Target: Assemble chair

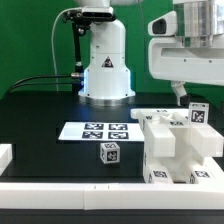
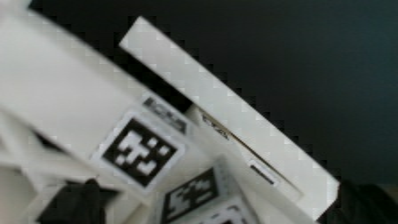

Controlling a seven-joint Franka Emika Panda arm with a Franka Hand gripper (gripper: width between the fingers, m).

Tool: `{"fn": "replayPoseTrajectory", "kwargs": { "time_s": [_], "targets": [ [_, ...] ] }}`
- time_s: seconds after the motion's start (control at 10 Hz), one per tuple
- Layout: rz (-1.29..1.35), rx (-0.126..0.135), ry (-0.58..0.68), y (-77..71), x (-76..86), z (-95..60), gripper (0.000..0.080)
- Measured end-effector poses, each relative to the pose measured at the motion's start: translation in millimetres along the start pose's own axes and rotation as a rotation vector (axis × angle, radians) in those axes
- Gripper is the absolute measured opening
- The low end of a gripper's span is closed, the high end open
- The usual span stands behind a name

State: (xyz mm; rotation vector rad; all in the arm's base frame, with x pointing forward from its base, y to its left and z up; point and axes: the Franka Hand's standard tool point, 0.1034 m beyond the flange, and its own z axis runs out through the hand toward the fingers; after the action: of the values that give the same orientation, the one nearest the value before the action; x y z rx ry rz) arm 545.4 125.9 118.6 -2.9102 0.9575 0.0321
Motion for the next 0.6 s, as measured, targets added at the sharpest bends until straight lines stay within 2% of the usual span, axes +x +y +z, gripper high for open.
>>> {"fn": "replayPoseTrajectory", "kwargs": {
  "time_s": [0.1,0.2,0.3,0.4,0.6],
  "targets": [
    [-0.125,-0.007,0.016,3.1,6.6,-1.8,0.0649],
    [-0.164,0.003,0.034,1.8,10.2,-2.8,0.0649],
    [-0.143,0.005,0.032,1.0,9.0,-2.3,0.0533],
    [-0.133,0.005,0.032,1.0,9.0,-2.2,0.0533],
    [-0.053,0.009,0.029,0.4,8.3,-1.9,0.0281]
  ]
}}
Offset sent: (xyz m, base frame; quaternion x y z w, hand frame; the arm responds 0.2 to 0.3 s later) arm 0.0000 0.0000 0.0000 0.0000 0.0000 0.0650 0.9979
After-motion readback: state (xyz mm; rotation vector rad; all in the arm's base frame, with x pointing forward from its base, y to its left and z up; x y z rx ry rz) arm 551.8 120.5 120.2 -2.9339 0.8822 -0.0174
